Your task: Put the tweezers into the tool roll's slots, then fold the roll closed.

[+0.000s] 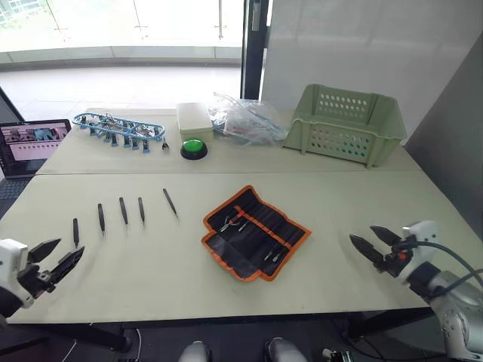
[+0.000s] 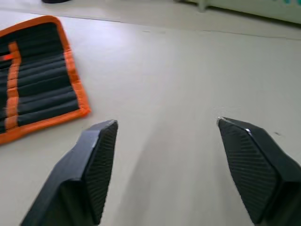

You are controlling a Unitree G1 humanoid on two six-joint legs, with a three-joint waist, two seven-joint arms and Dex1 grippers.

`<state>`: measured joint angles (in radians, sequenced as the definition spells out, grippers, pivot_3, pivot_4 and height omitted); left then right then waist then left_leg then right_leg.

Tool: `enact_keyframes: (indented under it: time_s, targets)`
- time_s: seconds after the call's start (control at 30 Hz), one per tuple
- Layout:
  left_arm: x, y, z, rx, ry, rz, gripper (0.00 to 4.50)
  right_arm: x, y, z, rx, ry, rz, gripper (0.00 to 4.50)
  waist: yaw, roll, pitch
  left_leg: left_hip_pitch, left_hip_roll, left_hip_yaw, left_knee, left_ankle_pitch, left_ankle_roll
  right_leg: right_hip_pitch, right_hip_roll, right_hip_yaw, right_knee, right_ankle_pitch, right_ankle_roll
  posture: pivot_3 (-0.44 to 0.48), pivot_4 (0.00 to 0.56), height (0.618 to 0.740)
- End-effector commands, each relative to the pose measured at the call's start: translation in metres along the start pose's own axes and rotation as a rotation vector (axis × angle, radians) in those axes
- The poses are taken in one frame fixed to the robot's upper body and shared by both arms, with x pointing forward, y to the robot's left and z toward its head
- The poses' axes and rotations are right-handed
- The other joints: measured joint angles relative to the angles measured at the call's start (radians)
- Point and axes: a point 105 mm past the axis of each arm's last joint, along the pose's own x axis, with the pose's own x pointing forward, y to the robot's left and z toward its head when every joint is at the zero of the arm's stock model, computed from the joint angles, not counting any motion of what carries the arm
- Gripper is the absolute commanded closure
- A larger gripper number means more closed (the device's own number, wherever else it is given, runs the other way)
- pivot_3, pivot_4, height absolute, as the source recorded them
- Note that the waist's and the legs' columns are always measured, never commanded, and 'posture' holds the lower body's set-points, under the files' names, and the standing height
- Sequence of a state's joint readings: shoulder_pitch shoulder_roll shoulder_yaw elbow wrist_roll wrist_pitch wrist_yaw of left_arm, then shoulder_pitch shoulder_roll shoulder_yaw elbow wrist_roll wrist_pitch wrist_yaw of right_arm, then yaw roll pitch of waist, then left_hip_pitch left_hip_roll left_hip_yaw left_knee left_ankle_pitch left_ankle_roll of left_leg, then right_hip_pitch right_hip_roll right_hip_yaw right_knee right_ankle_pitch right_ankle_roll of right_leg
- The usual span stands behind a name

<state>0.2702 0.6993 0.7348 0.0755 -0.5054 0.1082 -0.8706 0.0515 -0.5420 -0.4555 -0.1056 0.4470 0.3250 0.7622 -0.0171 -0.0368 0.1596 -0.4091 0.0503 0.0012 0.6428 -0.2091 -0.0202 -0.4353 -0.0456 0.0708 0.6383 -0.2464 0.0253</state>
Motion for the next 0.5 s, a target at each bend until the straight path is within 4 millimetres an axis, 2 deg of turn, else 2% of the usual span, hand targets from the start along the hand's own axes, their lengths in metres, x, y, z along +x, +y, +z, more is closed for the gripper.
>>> enact_keyframes:
  time_s: [0.03, 0.13, 0.2, 0.33, 0.5]
  targets:
    - [-0.024, 0.013, 0.002, 0.007, -0.015, 0.086, 0.02, -0.018, -0.018, 0.006, -0.043, -0.025, -0.05, 0.0, -0.001, 0.0, 0.0, 0.001, 0.0, 0.0, 0.0, 0.0, 0.0, 0.001, 0.0, 0.0, 0.0, 0.0, 0.0, 0.0, 0.15, 0.725]
    - [-0.049, 0.024, -0.011, -0.041, 0.016, 0.161, 0.02, -0.042, -0.035, -0.014, -0.028, 0.038, -0.104, 0.0, 0.001, -0.001, 0.0, 0.004, 0.001, 0.001, 0.0, 0.0, 0.0, 0.002, 0.0, 0.0, 0.0, -0.001, -0.001, 0.0, 0.15, 0.725]
    - [-0.055, 0.023, -0.015, -0.051, 0.032, 0.168, 0.02, -0.047, -0.038, -0.016, -0.029, 0.034, -0.116, 0.0, -0.001, -0.001, 0.0, 0.004, 0.001, 0.001, 0.0, 0.0, -0.001, 0.002, 0.0, 0.0, 0.0, -0.001, -0.002, 0.0, 0.15, 0.725]
    - [-0.054, 0.02, -0.016, -0.072, 0.027, 0.184, 0.02, -0.044, -0.039, -0.011, -0.049, 0.008, -0.135, 0.0, -0.002, -0.001, 0.0, 0.005, 0.001, 0.002, 0.0, -0.001, -0.001, 0.002, 0.0, 0.001, 0.002, -0.001, -0.002, 0.0, 0.15, 0.725]
    - [-0.052, 0.018, -0.03, -0.14, 0.026, 0.228, 0.02, -0.024, -0.013, 0.005, -0.055, -0.007, 0.009, 0.0, -0.005, -0.001, 0.0, 0.006, 0.001, 0.002, 0.0, -0.002, -0.003, 0.002, 0.0, 0.001, 0.002, -0.001, -0.002, 0.0, 0.15, 0.725]
